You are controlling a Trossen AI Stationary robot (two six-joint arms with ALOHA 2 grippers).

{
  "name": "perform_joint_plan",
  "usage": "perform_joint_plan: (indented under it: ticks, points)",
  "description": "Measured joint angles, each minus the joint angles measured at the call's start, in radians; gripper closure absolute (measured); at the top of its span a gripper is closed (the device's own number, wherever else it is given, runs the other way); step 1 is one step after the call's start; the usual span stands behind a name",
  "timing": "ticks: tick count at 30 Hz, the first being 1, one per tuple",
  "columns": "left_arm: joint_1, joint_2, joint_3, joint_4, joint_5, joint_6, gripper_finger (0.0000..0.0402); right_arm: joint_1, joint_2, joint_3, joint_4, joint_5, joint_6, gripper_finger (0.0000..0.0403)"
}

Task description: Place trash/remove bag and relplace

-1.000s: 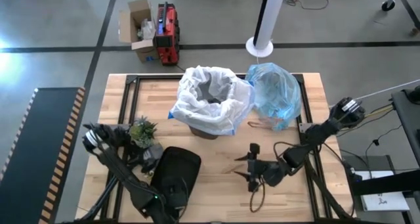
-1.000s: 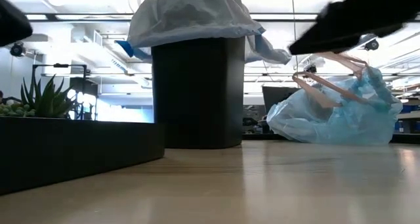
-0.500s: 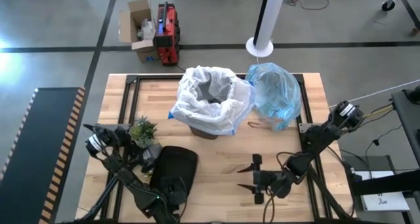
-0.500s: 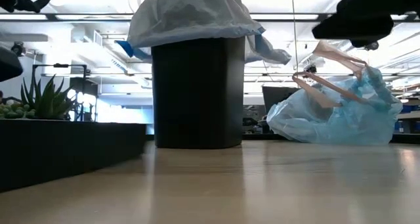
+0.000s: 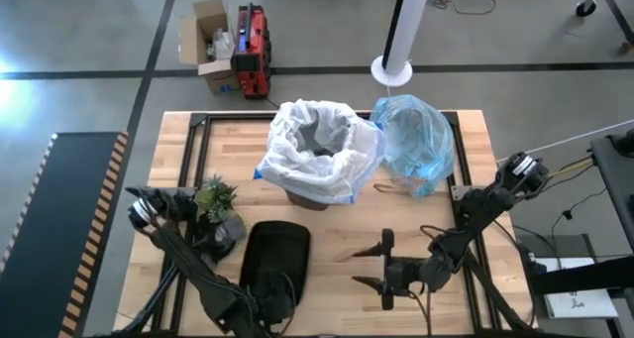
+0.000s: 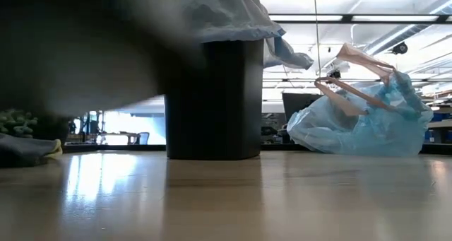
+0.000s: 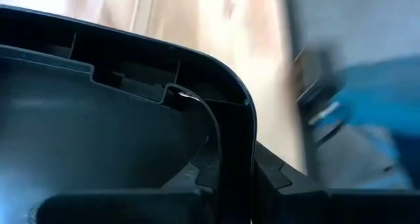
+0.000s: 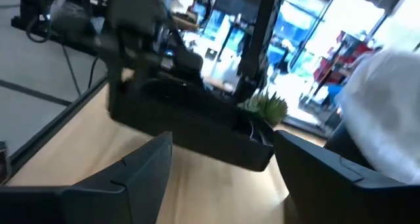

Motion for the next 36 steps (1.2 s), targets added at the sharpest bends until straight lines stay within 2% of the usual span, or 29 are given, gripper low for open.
perform_joint_plan:
  ticks: [7,11,16,21,28,31,36]
  points:
    - [0.001,-0.068,0.148,0.072,-0.005,0.172,0.0377,0.000,0.001,0.091,-0.031,0.002,-0.193,0.0118]
    - [-0.004,-0.129,0.163,0.251,0.003,0.316,0.0376,0.000,-0.013,0.130,-0.026,0.008,-0.288,0.0109]
    - [-0.014,-0.218,0.124,0.501,0.013,0.541,0.0377,-0.014,-0.050,0.153,-0.014,0.005,-0.340,0.0100]
    - [-0.007,-0.283,0.097,0.709,0.069,0.826,0.0375,-0.093,-0.078,0.182,0.039,-0.029,-0.364,0.0093]
    - [0.019,-0.334,0.062,0.826,0.194,1.066,0.0375,-0.228,-0.116,0.192,0.037,-0.185,-0.242,0.0093]
    - [0.019,-0.340,0.059,0.822,0.210,1.107,0.0374,-0.238,-0.124,0.177,0.032,-0.198,-0.234,0.0093]
    - [0.012,-0.338,0.043,0.800,0.212,1.074,0.0377,-0.204,-0.141,0.155,0.028,-0.166,-0.252,0.0094]
